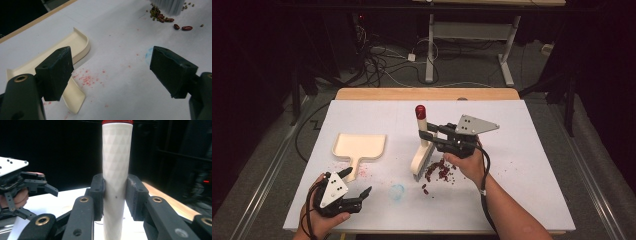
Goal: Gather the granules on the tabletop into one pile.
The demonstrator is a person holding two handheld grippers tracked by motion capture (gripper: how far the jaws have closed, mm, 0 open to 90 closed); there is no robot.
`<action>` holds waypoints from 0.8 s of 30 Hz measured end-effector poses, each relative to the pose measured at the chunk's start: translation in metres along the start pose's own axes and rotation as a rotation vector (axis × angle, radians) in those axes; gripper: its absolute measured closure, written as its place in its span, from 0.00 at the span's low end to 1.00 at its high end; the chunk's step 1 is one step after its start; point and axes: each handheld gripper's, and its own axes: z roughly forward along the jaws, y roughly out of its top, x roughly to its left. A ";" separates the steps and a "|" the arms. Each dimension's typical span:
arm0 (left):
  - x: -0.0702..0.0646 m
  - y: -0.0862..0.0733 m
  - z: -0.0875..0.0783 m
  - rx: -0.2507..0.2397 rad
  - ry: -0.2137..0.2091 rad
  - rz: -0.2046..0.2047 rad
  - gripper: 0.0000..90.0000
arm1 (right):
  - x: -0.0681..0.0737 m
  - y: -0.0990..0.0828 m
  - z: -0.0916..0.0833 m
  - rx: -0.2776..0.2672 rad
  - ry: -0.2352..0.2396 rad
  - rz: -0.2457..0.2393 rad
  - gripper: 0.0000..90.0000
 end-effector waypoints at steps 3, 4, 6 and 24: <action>0.000 -0.001 -0.002 0.001 0.002 -0.001 0.20 | 0.019 0.005 -0.015 0.008 -0.079 -0.001 0.78; 0.000 -0.001 -0.003 0.007 -0.001 -0.009 0.20 | 0.026 0.006 -0.020 0.010 -0.109 0.008 0.78; 0.000 -0.001 -0.004 0.007 -0.004 -0.007 0.20 | 0.039 0.007 -0.031 0.031 -0.157 0.015 0.78; -0.003 0.004 0.000 0.004 -0.007 0.017 0.20 | 0.055 -0.033 -0.095 0.156 -0.365 0.092 0.78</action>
